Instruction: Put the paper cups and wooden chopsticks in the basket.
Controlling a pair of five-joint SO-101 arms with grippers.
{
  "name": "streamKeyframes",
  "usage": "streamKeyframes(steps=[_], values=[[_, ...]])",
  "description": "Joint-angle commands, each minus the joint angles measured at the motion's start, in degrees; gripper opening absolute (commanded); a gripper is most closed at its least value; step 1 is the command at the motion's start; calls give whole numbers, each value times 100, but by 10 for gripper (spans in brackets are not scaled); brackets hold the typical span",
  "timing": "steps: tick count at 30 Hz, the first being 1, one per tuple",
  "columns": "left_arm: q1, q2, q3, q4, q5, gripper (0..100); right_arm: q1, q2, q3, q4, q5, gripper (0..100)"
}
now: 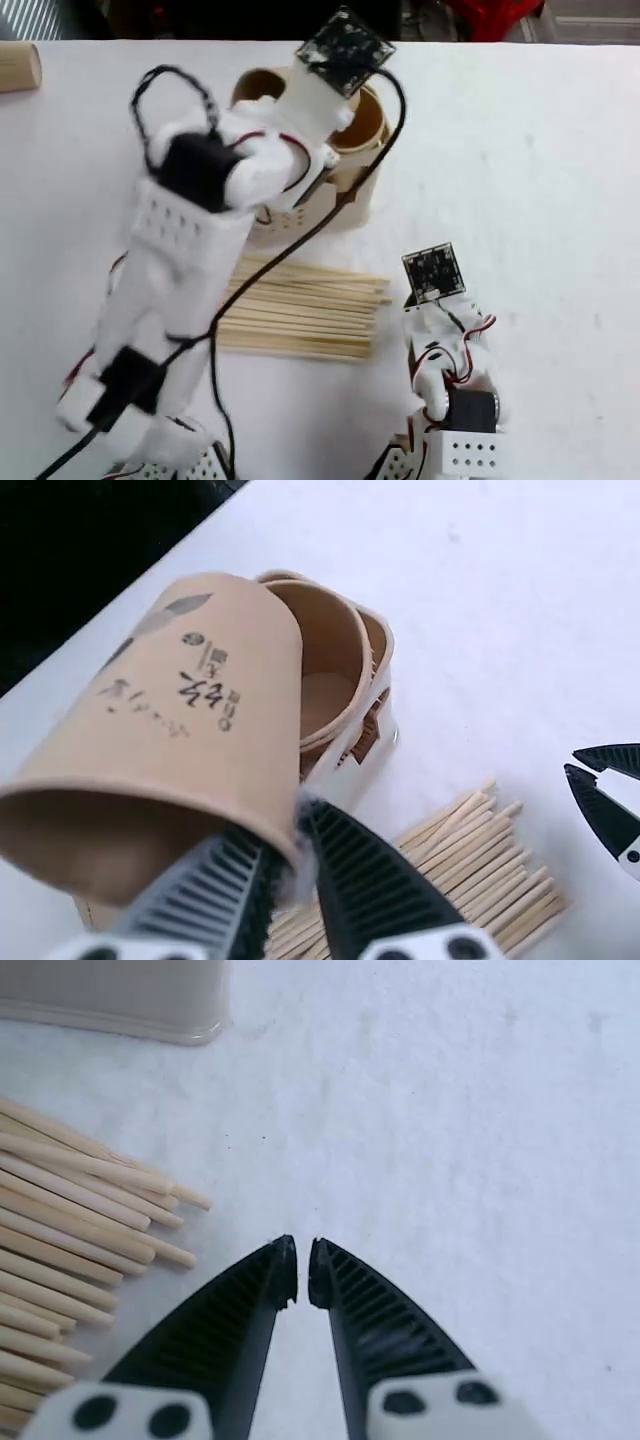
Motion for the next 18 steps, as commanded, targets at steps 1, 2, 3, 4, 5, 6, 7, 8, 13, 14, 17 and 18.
streamKeyframes(steps=[1,2,3,4,5,6,7,8,13,14,17,18], values=[[13,611,-1029,457,-70,28,-48,-31,-18,-75,53,42],[4,725,-1196,527,-70,28,-48,-31,-18,-75,53,42],[4,804,-1336,589,-70,28,-48,-31,-18,-75,53,42],[4,875,-1477,642,-70,28,-48,-31,-18,-75,53,42],[13,919,-1591,686,-70,36,-48,-31,-18,-75,53,42],[31,936,-1679,712,-70,50,-48,-31,-18,-75,53,42],[40,954,-1723,721,-70,71,-48,-31,-18,-75,53,42],[48,954,-1741,721,-70,94,-48,-31,-18,-75,53,42],[22,971,-1785,703,-70,128,-48,-31,-18,-75,53,42],[22,954,-1785,677,-70,128,-48,-31,-18,-75,53,42],[31,945,-1785,563,-79,128,-48,-31,-18,-75,53,42],[40,945,-1785,492,-79,128,-48,-31,-18,-75,53,42]])
